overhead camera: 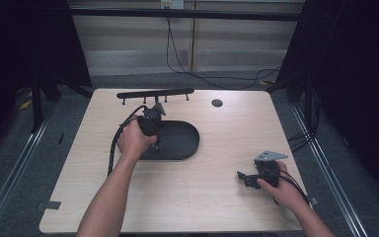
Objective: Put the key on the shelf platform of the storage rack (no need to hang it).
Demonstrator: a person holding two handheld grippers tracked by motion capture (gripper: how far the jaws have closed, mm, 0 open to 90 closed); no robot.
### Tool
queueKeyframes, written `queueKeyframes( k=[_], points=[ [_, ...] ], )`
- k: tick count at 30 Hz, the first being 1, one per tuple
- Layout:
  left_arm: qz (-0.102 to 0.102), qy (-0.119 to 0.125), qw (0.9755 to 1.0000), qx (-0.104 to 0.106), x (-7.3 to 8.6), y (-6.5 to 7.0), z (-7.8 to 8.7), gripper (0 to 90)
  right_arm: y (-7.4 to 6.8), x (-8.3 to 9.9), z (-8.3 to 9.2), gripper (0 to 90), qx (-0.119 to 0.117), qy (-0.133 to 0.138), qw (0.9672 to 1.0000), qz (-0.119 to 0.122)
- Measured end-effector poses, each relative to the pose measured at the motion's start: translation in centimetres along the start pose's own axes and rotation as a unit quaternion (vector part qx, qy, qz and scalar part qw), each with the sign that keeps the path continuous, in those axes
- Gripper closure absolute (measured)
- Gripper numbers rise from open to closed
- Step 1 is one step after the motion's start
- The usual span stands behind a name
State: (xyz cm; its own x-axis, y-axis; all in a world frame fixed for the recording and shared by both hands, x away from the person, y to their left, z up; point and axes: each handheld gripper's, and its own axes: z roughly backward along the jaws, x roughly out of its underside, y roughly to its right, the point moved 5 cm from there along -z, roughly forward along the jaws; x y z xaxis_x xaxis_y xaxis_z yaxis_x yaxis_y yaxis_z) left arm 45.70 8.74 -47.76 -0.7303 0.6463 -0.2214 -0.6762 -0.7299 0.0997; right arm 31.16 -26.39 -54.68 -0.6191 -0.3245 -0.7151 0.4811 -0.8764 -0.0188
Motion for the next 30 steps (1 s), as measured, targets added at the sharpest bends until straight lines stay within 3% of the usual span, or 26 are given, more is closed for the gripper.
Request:
queueKeyframes(
  k=[14,20,30],
  points=[
    [-0.007,0.009,0.9999,-0.011,-0.06,-0.05,0.0,69.8,-0.01,0.0,-0.01,12.7,-0.001,0.001,1.0,0.0],
    [-0.004,0.013,0.9999,-0.007,-0.03,0.06,0.09,68.9,0.0,0.0,0.0,12.6,0.0,0.0,1.0,0.0],
    [0.005,0.021,0.9998,-0.006,0.65,-0.08,0.82,59.9,-0.01,0.0,-0.01,12.6,-0.001,0.0,1.0,0.0]
  ],
)
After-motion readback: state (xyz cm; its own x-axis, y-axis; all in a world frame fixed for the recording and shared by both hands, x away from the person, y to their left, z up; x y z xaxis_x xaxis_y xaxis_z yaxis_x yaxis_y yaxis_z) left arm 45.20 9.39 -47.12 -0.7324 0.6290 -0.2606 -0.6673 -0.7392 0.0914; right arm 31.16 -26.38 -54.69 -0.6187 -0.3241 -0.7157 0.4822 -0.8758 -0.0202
